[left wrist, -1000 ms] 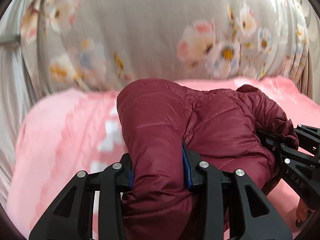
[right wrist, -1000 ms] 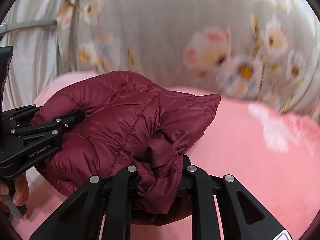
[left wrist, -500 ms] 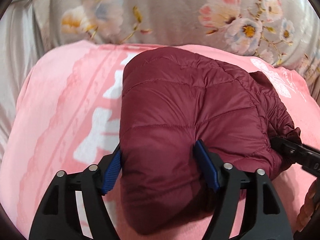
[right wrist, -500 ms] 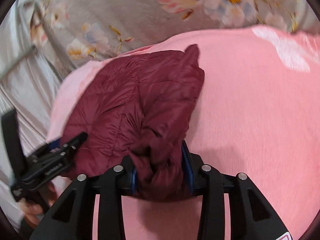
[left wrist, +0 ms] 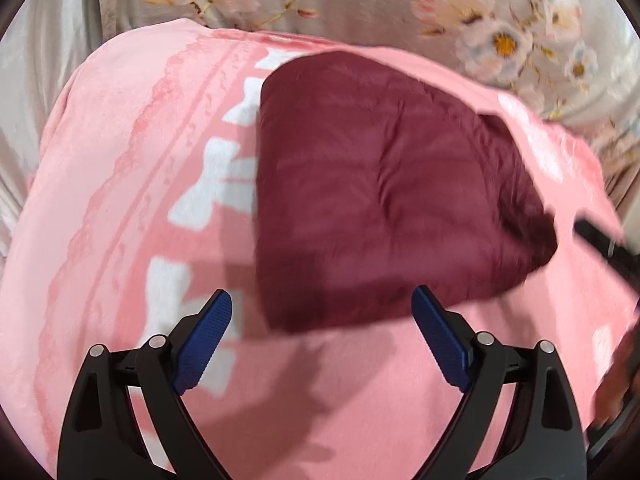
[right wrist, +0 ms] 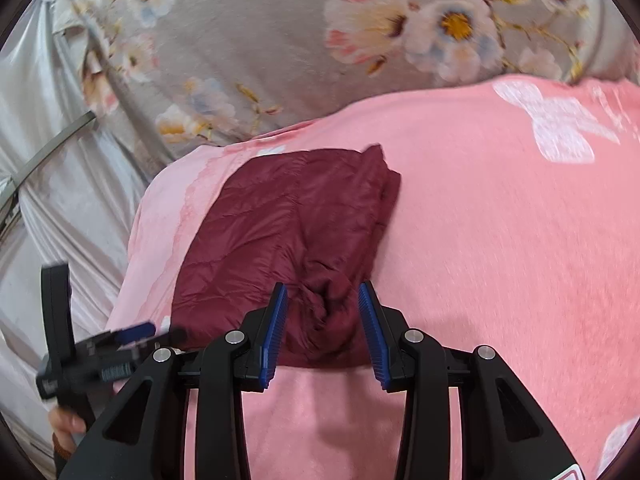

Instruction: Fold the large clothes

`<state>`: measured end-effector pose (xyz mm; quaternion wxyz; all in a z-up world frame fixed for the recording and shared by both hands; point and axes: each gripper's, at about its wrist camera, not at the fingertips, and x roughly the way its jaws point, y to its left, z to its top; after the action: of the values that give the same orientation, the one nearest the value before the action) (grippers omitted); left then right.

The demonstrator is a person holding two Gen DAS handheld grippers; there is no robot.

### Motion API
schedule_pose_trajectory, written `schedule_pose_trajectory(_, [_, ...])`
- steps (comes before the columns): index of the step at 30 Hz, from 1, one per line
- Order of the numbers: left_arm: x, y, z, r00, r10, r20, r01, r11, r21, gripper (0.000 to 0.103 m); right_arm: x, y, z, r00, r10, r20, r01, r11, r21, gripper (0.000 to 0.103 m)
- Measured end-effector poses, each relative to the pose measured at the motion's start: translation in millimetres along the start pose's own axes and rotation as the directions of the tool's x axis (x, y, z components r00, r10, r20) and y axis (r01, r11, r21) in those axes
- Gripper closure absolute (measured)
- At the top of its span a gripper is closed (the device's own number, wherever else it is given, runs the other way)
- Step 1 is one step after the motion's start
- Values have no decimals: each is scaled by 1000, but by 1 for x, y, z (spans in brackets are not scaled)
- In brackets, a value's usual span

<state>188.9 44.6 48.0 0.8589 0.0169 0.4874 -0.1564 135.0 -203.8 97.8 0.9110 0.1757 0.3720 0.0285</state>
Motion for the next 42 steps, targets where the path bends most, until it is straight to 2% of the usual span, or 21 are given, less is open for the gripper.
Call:
schedule_pose_trajectory(4, [19, 13, -4, 995, 101, -19, -101, 994, -28, 14, 25, 3, 10, 1000, -20, -19, 20, 1000, 15, 65])
schedule_pose_trajectory(7, [28, 23, 1, 996, 87, -25, -89, 994, -69, 13, 41, 6, 10, 997, -57, -44, 57, 998, 7, 65])
schedule_pose_trajectory(9, [30, 24, 5, 991, 131, -12, -131, 990, -54, 13, 50, 5, 9, 995, -76, -61, 76, 997, 8, 65])
schedule_pose_trajectory(11, [32, 24, 7, 987, 158, -4, -158, 987, -41, 13, 58, 4, 5, 991, -106, -84, 106, 994, -8, 78])
schedule_pose_trajectory(12, [33, 26, 7, 988, 157, -6, -157, 987, -41, 13, 62, 4, 3, 988, -125, -93, 124, 992, -20, 84])
schedule_pose_trajectory(14, [37, 28, 7, 988, 156, -14, -157, 987, -45, 11, 69, 1, -3, 982, -155, -107, 152, 988, -36, 88])
schedule_pose_trajectory(22, [44, 26, 3, 986, 165, -19, -165, 985, -44, 9, 86, -11, -16, 969, -208, -130, 204, 978, -45, 89])
schedule_pose_trajectory(27, [37, 23, 2, 984, 177, -21, -178, 983, -38, 10, 81, -6, -20, 962, -248, -118, 238, 967, -89, 88])
schedule_pose_trajectory(34, [19, 24, 5, 985, 172, -8, -172, 984, -40, 10, 58, -14, -18, 962, -248, -115, 239, 967, -86, 86])
schedule_pose_trajectory(40, [-19, 29, 24, 984, 159, 75, -153, 985, -75, 11, 34, -21, 0, 945, -321, -72, 313, 944, -102, 86])
schedule_pose_trajectory(42, [-27, 28, 41, 982, 160, 101, -153, 985, -76, 11, 29, -20, 14, 954, -292, -60, 287, 954, -85, 86])
